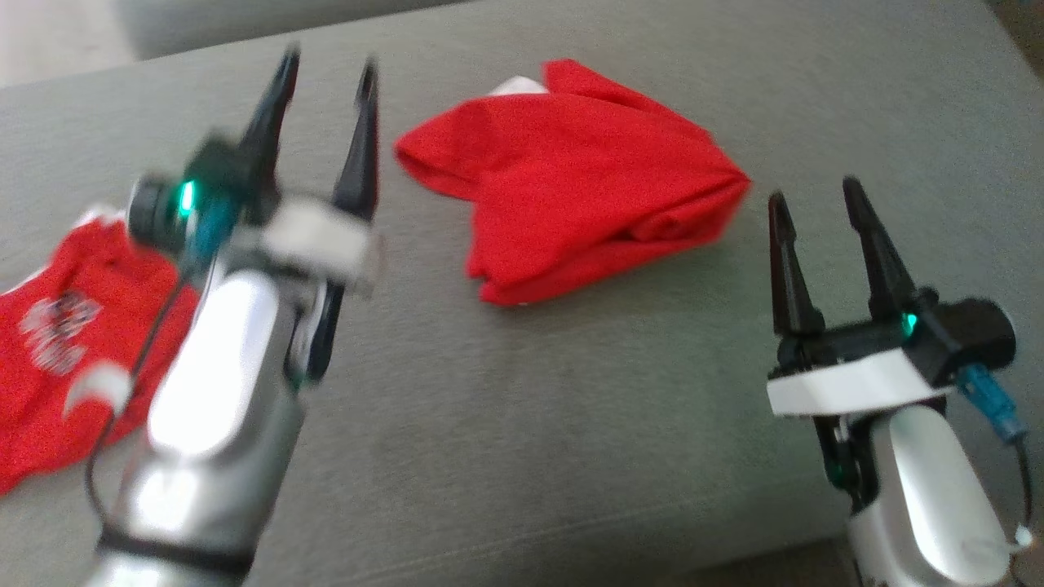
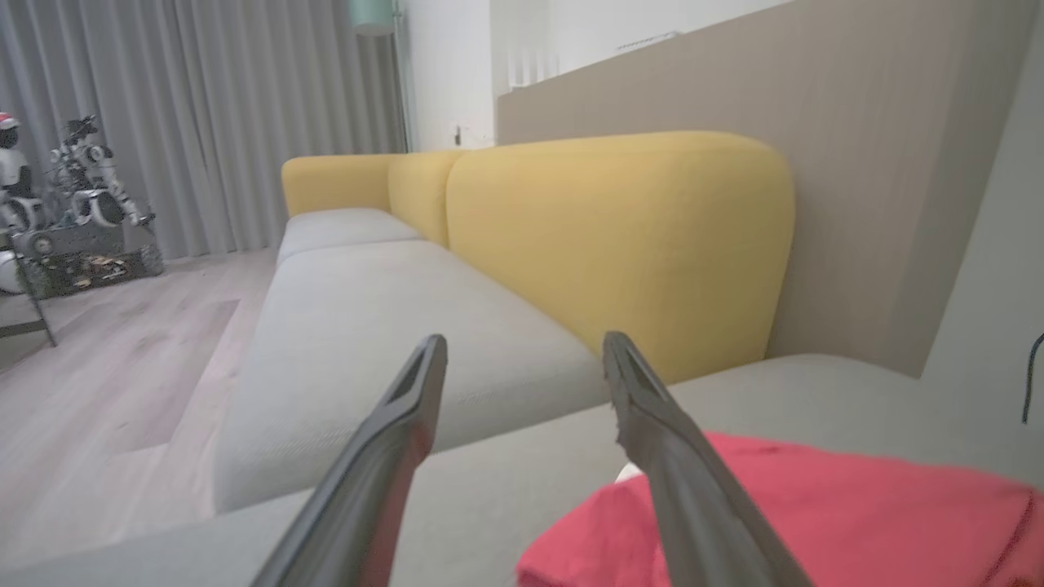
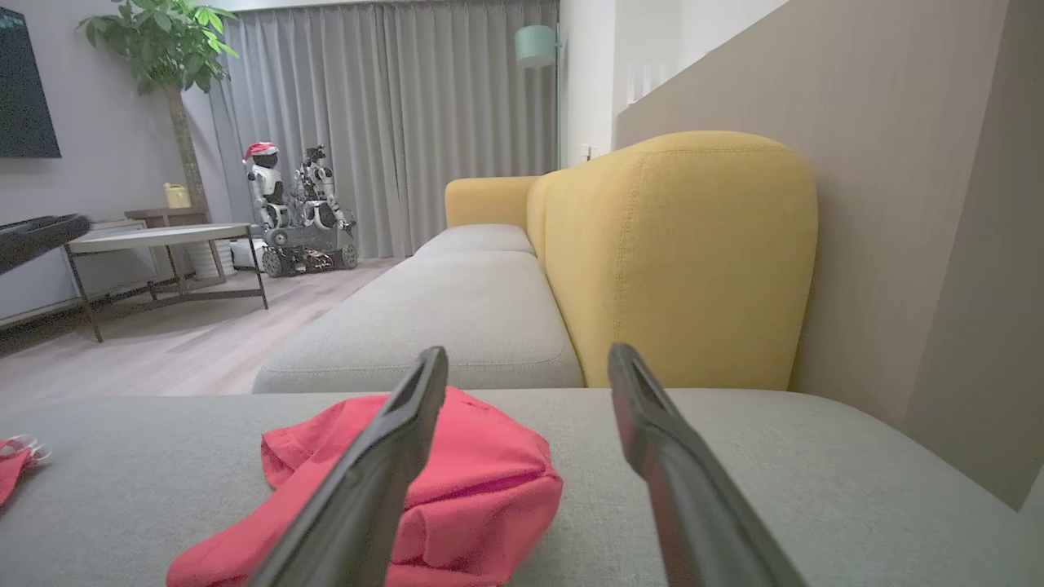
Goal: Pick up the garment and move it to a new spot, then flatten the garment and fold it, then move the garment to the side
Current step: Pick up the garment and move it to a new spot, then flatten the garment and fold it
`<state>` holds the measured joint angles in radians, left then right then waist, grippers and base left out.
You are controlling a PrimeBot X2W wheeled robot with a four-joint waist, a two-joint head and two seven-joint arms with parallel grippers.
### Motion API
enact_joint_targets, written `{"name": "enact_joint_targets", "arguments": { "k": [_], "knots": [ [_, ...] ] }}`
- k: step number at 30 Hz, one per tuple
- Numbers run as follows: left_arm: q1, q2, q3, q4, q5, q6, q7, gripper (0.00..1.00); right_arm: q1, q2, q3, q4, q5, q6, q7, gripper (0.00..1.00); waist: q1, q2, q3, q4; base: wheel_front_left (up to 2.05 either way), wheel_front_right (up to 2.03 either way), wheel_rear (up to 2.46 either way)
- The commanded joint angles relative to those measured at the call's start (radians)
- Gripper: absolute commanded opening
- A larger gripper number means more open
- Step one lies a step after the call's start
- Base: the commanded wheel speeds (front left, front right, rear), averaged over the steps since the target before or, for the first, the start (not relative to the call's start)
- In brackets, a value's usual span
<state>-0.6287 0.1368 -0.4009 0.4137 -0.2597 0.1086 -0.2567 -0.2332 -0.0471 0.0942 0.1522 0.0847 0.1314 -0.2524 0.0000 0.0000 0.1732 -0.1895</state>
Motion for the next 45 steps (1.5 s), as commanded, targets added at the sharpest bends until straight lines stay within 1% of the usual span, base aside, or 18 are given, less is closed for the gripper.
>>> {"name": "enact_joint_targets", "arguments": {
  "k": [1, 4, 7, 12, 16, 18, 21, 26, 30, 34, 38, 39, 41, 45],
  "knots": [
    [0.032, 0.038, 0.041, -0.052, 0.008, -0.005, -0.005, 1.0, 0.011, -0.003, 0.012, -0.022, -0.013, -0.001, -0.009, 1.0, 0.0, 0.0, -0.045, 0.082, 0.0, 0.0, 0.0],
    [0.156, 0.061, 0.07, -0.125, 0.009, -0.009, -0.005, 1.0, 0.041, -0.003, -0.007, -0.015, -0.029, -0.001, -0.009, 1.0, 0.0, 0.0, -0.067, 0.132, 0.0, 0.0, 0.0],
    [0.279, 0.065, 0.093, -0.195, 0.016, -0.008, -0.005, 1.0, 0.069, -0.003, -0.019, -0.012, -0.039, -0.001, -0.009, 1.0, 0.0, 0.0, -0.083, 0.165, 0.0, 0.0, 0.0],
    [0.443, 0.026, 0.117, -0.279, 0.048, -0.004, -0.005, 1.0, 0.118, -0.003, -0.031, -0.009, -0.038, -0.001, -0.003, 1.0, 0.0, 0.0, -0.112, 0.198, 0.0, 0.0, 0.0],
    [0.508, -0.021, 0.142, -0.331, 0.076, 0.002, -0.005, 1.0, 0.138, -0.003, -0.033, -0.011, -0.038, -0.001, 0.004, 1.0, 0.0, 0.0, -0.123, 0.207, 0.0, 0.0, 0.0],
    [0.523, -0.041, 0.168, -0.355, 0.072, 0.001, -0.005, 1.0, 0.138, -0.003, -0.025, -0.015, -0.045, -0.001, 0.011, 1.0, 0.0, 0.0, -0.12, 0.209, 0.0, 0.0, 0.0],
    [0.527, -0.056, 0.179, -0.371, 0.09, -0.018, -0.005, 1.0, 0.128, -0.003, -0.004, -0.025, -0.062, -0.001, 0.026, 1.0, 0.0, 0.0, -0.113, 0.219, 0.0, 0.0, 0.0],
    [0.519, -0.069, 0.193, -0.364, 0.11, -0.051, -0.005, 1.0, 0.077, -0.003, 0.08, -0.014, -0.103, -0.001, 0.083, 1.0, 0.0, 0.0, -0.088, 0.244, 0.0, 0.0, 0.0],
    [0.511, -0.079, 0.192, -0.35, 0.113, -0.061, -0.005, 1.0, 0.006, -0.003, 0.153, 0.054, -0.151, -0.001, 0.149, 1.0, 0.0, 0.0, -0.059, 0.276, 0.0, 0.0, 0.0],
    [0.495, -0.084, 0.186, -0.337, 0.108, -0.07, -0.005, 1.0, -0.074, -0.004, 0.21, 0.17, -0.202, -0.001, 0.223, 1.0, 0.0, 0.0, -0.022, 0.315, 0.0, 0.0, 0.0],
    [0.478, -0.086, 0.175, -0.327, 0.099, -0.074, -0.005, 1.0, -0.149, -0.016, 0.202, 0.282, -0.233, -0.001, 0.264, 1.0, 0.0, 0.0, 0.008, 0.355, 0.0, 0.0, 0.0],
    [0.478, -0.086, 0.175, -0.327, 0.099, -0.074, -0.005, 1.0, -0.149, -0.016, 0.202, 0.282, -0.233, -0.001, 0.264, 1.0, 0.0, 0.0, 0.008, 0.355, 0.0, 0.0, 0.0],
    [0.473, -0.086, 0.166, -0.325, 0.085, -0.068, -0.005, 1.0, -0.176, -0.02, 0.184, 0.322, -0.249, -0.001, 0.268, 1.0, 0.0, 0.0, 0.018, 0.372, 0.0, 0.0, 0.0],
    [0.467, -0.086, 0.152, -0.319, 0.064, -0.059, -0.005, 1.0, -0.203, -0.017, 0.134, 0.374, -0.271, -0.001, 0.266, 1.0, 0.0, 0.0, 0.029, 0.394, 0.0, 0.0, 0.0]
  ]
}}
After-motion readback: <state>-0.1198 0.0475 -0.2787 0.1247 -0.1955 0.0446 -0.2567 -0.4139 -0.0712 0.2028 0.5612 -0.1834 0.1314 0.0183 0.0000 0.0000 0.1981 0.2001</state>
